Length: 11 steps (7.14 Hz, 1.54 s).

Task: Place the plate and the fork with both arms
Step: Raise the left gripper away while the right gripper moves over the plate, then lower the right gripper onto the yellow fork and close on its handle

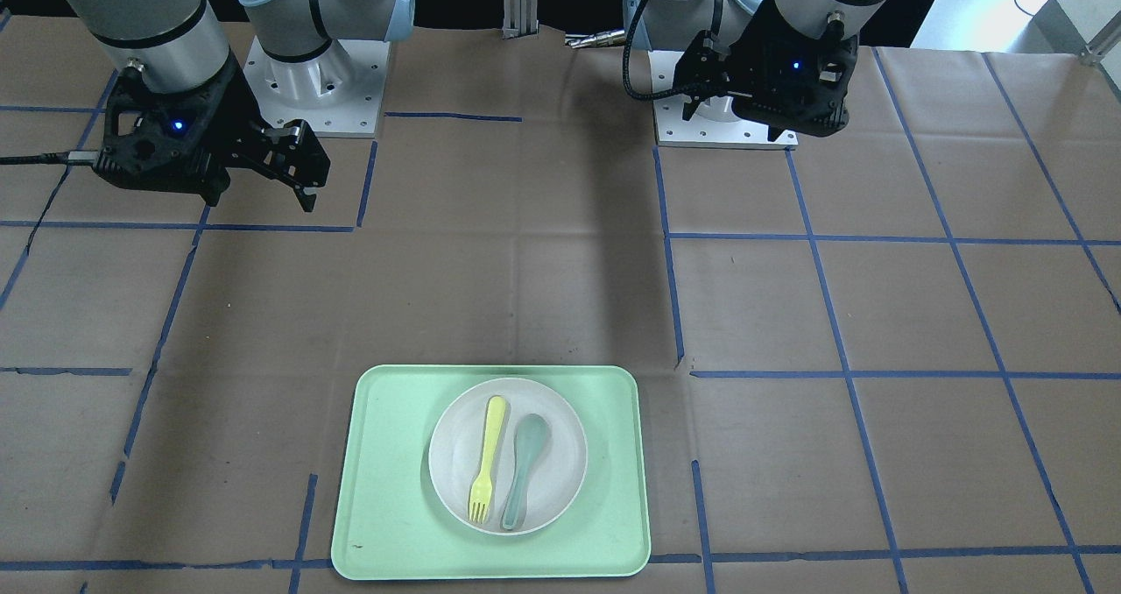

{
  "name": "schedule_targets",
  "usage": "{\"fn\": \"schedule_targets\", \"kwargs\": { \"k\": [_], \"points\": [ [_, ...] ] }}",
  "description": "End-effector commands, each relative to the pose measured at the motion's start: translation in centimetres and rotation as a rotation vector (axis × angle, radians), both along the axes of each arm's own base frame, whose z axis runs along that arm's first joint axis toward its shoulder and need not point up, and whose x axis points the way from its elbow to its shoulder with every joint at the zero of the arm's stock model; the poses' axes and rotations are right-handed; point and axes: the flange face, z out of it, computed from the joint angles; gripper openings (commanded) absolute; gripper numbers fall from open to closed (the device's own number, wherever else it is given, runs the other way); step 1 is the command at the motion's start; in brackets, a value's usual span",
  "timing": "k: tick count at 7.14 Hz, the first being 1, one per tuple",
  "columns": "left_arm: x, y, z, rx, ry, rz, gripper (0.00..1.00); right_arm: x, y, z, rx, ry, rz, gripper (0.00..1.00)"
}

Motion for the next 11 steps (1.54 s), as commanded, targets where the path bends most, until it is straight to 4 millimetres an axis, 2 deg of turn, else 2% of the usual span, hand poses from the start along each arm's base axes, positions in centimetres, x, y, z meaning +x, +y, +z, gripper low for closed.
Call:
{"fn": "schedule_targets", "kwargs": {
  "k": [1, 3, 4, 5, 6, 7, 8, 9, 10, 11],
  "points": [
    [0.3, 0.2, 2.1, -0.102, 0.007, -0.066, 1.00, 3.8, -5.9, -1.8, 0.004, 0.002, 0.017, 1.00],
    [0.2, 0.0, 2.6, -0.131, 0.005, -0.066, 1.00, 10.2, -11.6, -5.1, -0.015, -0.002, 0.014, 1.00],
    [0.3, -0.2, 2.4, -0.167, 0.001, -0.060, 1.00, 13.3, -13.4, -6.8, -0.025, -0.003, 0.005, 1.00],
    [0.3, -1.1, 2.0, -0.176, -0.001, -0.033, 1.00, 15.3, -14.2, -8.4, -0.016, -0.001, 0.020, 1.00],
    [0.4, -1.0, 2.2, -0.182, -0.031, 0.061, 0.99, 16.0, -14.1, -9.0, -0.009, -0.007, -0.048, 1.00],
    [1.1, -1.0, 2.3, -0.179, -0.107, 0.091, 0.99, 16.2, -14.7, -10.4, -0.005, -0.006, -0.069, 1.00],
    [0.9, 0.0, 2.3, -0.152, -0.109, 0.108, 1.00, 18.2, -14.3, -12.1, 0.009, 0.000, -0.054, 1.00],
    [0.8, -0.6, 1.3, -0.130, -0.099, 0.109, 1.00, 20.9, -14.7, -15.3, -0.013, 0.007, -0.020, 1.00],
    [0.8, -0.6, 0.9, -0.126, -0.097, 0.102, 1.00, 21.5, -15.2, -17.7, -0.027, 0.004, -0.011, 1.00],
    [0.9, -0.7, 0.0, -0.105, -0.098, 0.101, 1.00, 21.0, -15.5, -18.2, -0.019, 0.009, -0.015, 1.00]
  ]
}}
